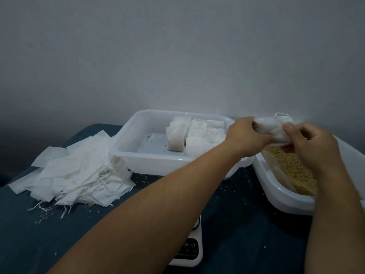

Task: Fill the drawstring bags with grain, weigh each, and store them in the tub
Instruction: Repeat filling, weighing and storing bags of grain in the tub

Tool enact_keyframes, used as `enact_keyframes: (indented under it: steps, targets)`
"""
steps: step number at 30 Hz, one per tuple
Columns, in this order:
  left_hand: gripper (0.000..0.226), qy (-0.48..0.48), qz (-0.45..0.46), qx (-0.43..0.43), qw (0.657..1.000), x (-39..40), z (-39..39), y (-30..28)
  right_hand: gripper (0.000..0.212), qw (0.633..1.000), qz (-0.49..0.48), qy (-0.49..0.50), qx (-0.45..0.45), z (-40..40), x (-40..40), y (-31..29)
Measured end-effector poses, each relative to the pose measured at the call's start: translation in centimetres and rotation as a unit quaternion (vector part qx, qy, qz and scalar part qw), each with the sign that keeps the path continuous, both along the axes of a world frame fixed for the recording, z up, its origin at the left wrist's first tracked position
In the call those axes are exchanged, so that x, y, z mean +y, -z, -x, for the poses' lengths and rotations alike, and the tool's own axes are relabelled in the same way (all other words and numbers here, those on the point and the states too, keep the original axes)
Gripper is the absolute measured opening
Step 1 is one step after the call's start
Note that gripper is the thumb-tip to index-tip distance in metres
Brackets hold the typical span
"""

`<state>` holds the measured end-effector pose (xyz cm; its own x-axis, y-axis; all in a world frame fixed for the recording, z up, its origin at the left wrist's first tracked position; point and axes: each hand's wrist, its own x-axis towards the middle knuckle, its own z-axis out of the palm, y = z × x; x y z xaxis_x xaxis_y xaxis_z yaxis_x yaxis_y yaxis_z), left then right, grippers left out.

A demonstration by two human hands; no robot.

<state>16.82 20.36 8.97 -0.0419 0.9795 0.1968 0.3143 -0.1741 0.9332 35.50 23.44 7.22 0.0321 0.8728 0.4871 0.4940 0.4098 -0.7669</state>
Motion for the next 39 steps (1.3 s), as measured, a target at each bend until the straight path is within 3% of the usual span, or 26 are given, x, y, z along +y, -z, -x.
enact_keyframes:
  steps: [7,13,25,31,36,39]
  targets:
    - [0.027,-0.002,-0.002,-0.013,1.0,0.2,-0.1,0.8,0.05,0.989,0.069,-0.098,0.086,0.7,-0.8,-0.5]
    - [0.031,-0.013,-0.005,0.014,1.0,0.3,-0.1,0.8,0.05,0.998,0.061,-0.026,0.025,0.5,-0.3,0.4]
    - [0.032,-0.021,-0.011,0.013,1.0,0.4,-0.3,0.8,0.053,0.994,0.055,-0.04,0.09,0.4,-0.3,0.1]
    - [0.029,-0.017,-0.008,0.004,1.0,0.5,-0.6,0.9,0.057,0.998,0.049,0.027,-0.02,0.0,0.1,0.4]
    - [0.034,-0.014,-0.009,-0.01,1.0,0.4,-0.6,1.2,0.072,0.998,0.017,0.045,-0.03,0.0,0.2,0.3]
    - [0.038,-0.014,-0.007,-0.029,0.999,0.3,-0.3,1.5,0.055,1.0,0.019,0.001,0.022,0.1,0.2,0.1]
